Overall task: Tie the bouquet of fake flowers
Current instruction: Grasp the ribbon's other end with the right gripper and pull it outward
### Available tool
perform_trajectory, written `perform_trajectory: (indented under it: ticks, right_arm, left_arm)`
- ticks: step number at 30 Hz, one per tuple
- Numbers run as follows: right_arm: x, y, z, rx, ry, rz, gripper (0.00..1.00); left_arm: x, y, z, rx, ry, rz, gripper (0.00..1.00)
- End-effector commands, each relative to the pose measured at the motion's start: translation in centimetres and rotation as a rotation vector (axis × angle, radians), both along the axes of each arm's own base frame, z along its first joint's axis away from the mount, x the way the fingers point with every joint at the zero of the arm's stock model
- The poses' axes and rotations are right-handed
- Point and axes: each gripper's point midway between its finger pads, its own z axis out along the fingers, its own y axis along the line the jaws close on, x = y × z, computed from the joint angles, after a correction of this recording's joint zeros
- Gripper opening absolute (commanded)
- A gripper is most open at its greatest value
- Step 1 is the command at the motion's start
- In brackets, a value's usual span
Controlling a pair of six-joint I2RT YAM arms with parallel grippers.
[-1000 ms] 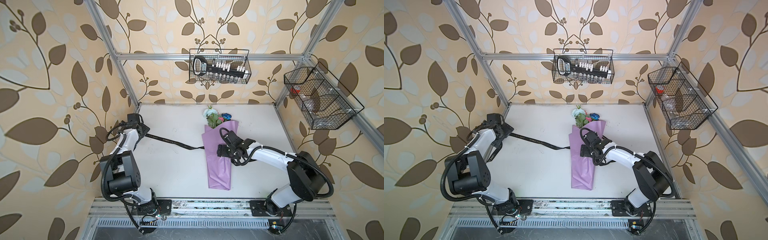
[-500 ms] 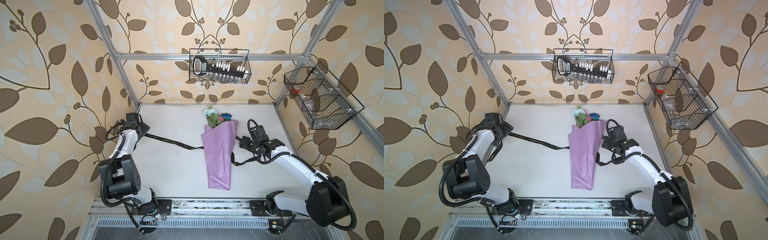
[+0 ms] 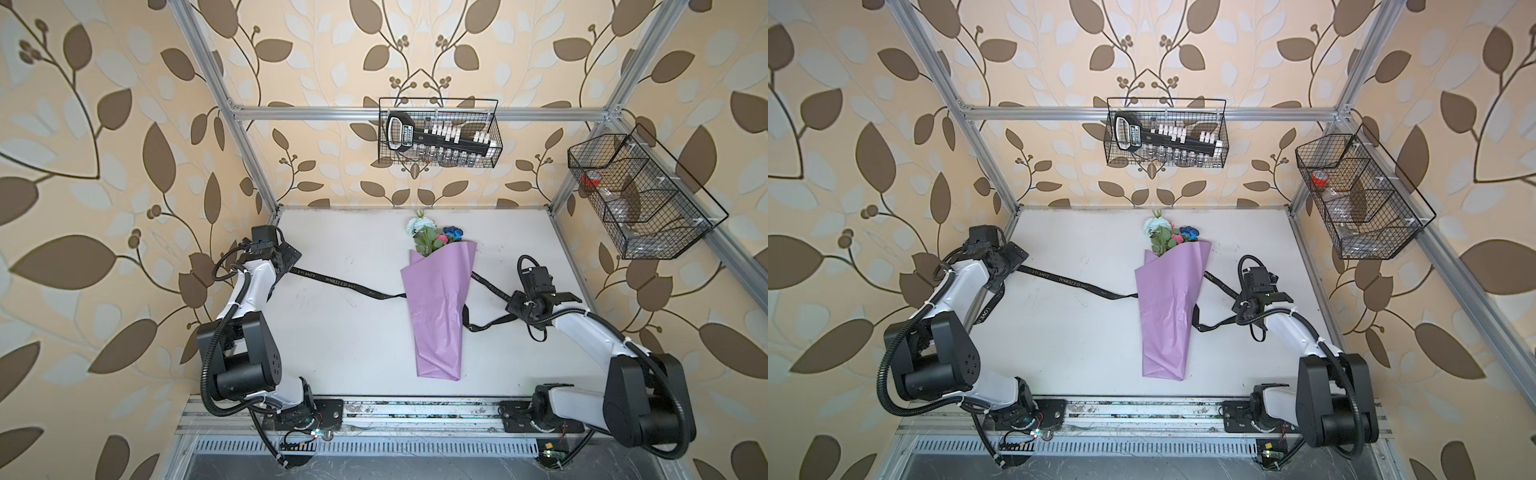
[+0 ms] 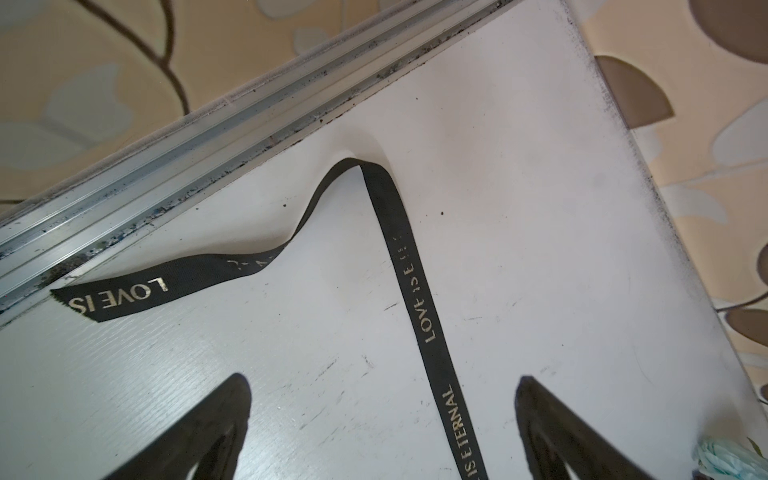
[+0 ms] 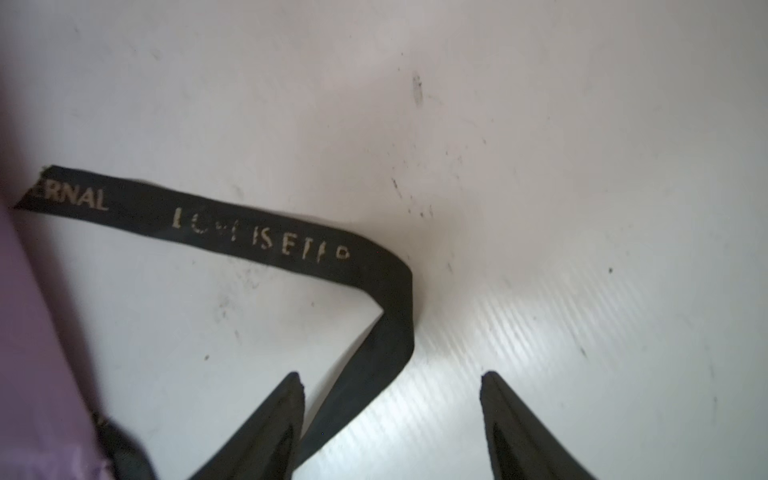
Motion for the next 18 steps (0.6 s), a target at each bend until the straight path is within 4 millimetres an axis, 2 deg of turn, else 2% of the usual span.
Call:
perform_trajectory:
  ticks: [1, 3, 10, 12, 16, 18]
  right_arm:
    - [1.8, -0.7, 0.1, -0.019, -0.012, 0.029, 0.62]
    - [1.9, -0.5, -0.5, -0.011, 0.005, 0.038, 0.58]
    - [1.6, -1.3, -2.7, 0.003, 0.054, 0.024, 0.5]
    - [1.8, -1.9, -2.7, 0.015, 0.046, 0.003, 0.41]
    - [2.1, -4.3, -2.1, 0.009, 0.018, -0.057, 0.09]
    - [2.1, -5.5, -1.8, 0.011, 0.007, -0.089, 0.0]
  left_arm:
    - [-0.2, 0.5, 1.6, 0.03, -0.037, -0.005, 0.99]
    - [-0.2, 0.5, 1.6, 0.034, -0.038, -0.003, 0.99]
    - [-0.1, 0.5, 1.8, 0.031, -0.043, -0.002, 0.99]
    - [-0.2, 0.6, 1.9, 0.035, -0.04, 0.001, 0.99]
    - [-0.3, 0.8, 2.0, 0.046, -0.032, 0.004, 0.99]
    - [-0.3, 0.8, 2.1, 0.049, -0.031, 0.006, 0.99]
